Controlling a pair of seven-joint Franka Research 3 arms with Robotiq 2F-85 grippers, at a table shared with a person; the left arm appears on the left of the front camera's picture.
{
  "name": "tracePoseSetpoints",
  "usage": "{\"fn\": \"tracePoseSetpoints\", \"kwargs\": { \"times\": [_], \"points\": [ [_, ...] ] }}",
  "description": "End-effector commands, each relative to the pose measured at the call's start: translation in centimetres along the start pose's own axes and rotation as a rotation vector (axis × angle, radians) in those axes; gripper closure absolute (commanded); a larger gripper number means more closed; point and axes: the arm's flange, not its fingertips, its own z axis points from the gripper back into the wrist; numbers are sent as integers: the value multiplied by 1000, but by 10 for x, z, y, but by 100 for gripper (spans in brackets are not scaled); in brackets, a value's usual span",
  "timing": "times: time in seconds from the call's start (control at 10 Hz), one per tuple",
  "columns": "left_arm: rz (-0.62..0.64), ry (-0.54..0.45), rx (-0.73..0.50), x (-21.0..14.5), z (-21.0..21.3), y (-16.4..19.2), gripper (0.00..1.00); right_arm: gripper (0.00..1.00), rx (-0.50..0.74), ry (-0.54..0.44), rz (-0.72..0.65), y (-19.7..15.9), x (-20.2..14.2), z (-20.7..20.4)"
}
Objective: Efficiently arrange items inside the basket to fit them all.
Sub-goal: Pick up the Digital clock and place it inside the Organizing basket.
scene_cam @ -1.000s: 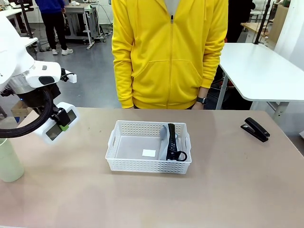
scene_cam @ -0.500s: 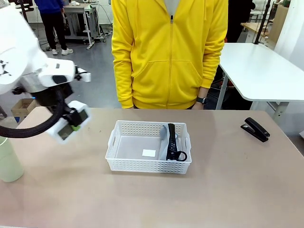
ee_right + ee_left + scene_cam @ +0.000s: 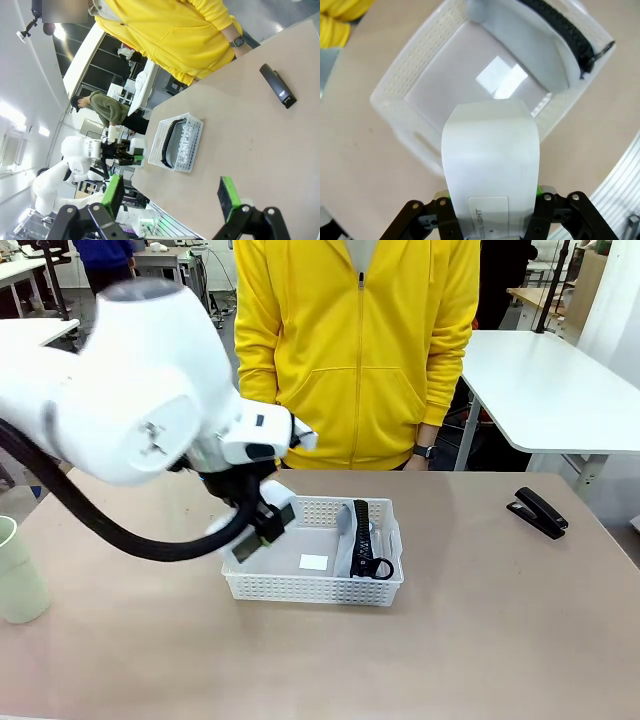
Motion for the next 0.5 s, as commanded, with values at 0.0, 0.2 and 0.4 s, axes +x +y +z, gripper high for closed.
{"fn": "tracePoseSetpoints", "kwargs": {
  "times": [0.0, 0.2, 0.4],
  "points": [
    [4, -32, 40, 12, -23, 12, 48, 0, 20, -17, 26, 0, 3, 0],
    [-58, -40, 52, 17, -39, 14, 48, 0, 20, -17, 26, 0, 3, 0],
    [-32, -31, 31, 13, -40, 13, 48, 0, 20, -17, 26, 0, 3, 0]
  ]
}}
